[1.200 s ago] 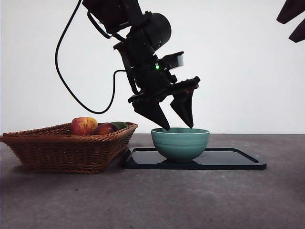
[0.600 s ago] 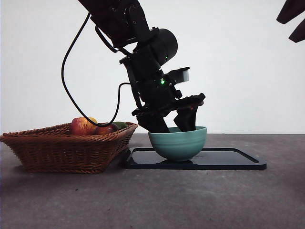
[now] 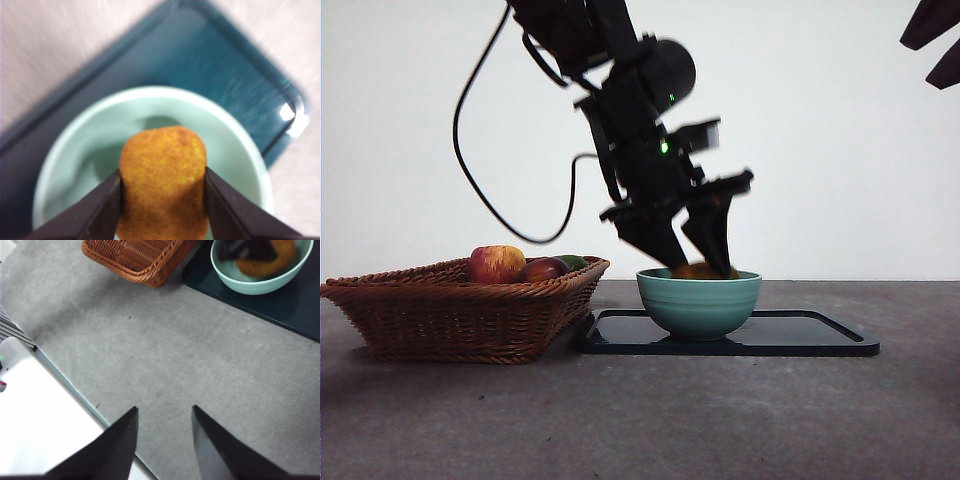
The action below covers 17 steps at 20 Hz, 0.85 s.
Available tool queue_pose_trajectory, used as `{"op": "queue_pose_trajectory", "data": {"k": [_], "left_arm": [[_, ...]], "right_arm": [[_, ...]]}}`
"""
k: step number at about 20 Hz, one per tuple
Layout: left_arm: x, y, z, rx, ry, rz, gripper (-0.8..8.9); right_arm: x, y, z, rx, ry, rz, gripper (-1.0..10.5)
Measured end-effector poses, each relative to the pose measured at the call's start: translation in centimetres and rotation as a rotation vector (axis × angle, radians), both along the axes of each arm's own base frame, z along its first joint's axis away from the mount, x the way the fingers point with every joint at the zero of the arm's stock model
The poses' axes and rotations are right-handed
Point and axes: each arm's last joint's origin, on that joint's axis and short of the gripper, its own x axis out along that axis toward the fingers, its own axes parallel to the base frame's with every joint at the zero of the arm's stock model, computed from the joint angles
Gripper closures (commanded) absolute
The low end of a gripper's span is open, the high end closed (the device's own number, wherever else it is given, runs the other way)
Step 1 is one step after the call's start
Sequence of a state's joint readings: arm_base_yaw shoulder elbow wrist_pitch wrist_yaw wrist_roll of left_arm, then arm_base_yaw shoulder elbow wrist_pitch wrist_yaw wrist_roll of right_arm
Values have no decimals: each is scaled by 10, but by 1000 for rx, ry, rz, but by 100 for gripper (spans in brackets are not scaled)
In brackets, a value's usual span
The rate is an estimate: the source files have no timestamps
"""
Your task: Pick up the wifruite, put it on the bowl, pick up the plate, put it on desk
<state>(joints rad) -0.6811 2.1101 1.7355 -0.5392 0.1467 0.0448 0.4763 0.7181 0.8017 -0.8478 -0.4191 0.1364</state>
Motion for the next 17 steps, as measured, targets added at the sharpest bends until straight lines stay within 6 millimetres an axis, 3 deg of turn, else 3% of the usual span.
{"op": "queue_pose_trajectory", "data": {"k": [1,5,8,14,17], "left_arm": [[-3,3,13,-17,-18,2,640],[-29,25,95,-141,-127,34,640],[-53,60,149,-210,-156,104,640],[-106,138,213,-200,-210,354,639],[-125,165,223,-182,-227,450,640]], "right_arm": [[0,0,0,0,0,0,775],[0,0,0,0,0,0,775],[0,0,0,0,0,0,775],[0,0,0,-1,-2,0,775],[0,0,0,-1,-2,1,775]]}}
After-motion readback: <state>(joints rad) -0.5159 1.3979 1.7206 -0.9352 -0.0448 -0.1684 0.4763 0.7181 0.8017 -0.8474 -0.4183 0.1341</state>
